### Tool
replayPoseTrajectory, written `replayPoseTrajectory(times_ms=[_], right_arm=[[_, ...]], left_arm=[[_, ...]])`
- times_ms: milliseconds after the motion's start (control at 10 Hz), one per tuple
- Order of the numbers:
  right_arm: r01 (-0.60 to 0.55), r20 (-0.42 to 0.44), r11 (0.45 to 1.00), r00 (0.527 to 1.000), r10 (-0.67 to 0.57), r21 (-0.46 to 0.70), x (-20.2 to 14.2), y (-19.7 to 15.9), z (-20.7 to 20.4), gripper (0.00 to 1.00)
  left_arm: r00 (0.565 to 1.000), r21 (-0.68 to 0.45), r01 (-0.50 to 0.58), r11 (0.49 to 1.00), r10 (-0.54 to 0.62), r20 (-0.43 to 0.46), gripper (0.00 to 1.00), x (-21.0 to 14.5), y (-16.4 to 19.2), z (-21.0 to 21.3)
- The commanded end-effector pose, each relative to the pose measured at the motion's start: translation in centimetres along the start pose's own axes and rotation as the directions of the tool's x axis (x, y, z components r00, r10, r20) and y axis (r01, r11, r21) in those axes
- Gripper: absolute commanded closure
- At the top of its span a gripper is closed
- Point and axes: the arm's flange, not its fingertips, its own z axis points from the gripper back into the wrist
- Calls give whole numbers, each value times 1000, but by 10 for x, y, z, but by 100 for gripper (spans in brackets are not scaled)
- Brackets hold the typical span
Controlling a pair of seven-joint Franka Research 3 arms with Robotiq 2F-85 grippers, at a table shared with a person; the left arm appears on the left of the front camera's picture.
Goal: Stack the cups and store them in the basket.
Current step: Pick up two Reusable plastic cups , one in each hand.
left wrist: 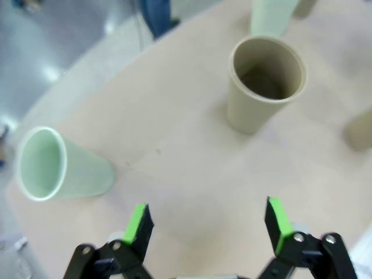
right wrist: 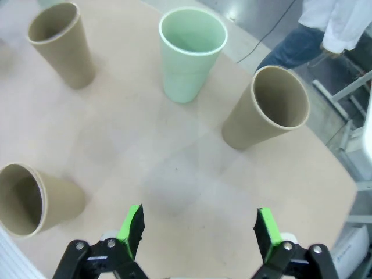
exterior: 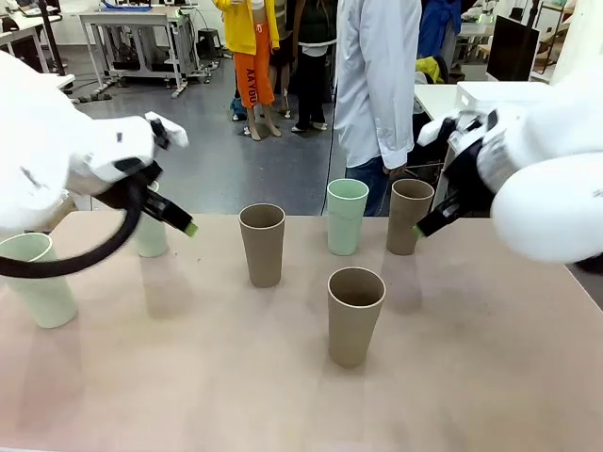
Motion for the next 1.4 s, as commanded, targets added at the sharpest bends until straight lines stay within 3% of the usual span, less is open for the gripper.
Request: replayPoseTrajectory(times_ms=[0,300,600,900,1300], right_arm=[[-73,20,991,997,71,111,-14,-37,43,0],[-119,111,967,989,96,224,-52,-100,82,0],[-150,206,947,974,92,284,-94,-147,98,0],[-187,304,929,949,86,320,-126,-174,105,0],[-221,397,911,915,70,348,-145,-192,113,0]], left_arm=[[993,-172,120,978,-122,-1,0,-18,33,43],[971,-318,236,918,-208,120,0,-63,71,90],[949,-388,253,886,-150,276,0,-119,114,122],[914,-353,279,893,-134,383,0,-149,112,138],[878,-297,298,907,-139,458,0,-171,115,152]])
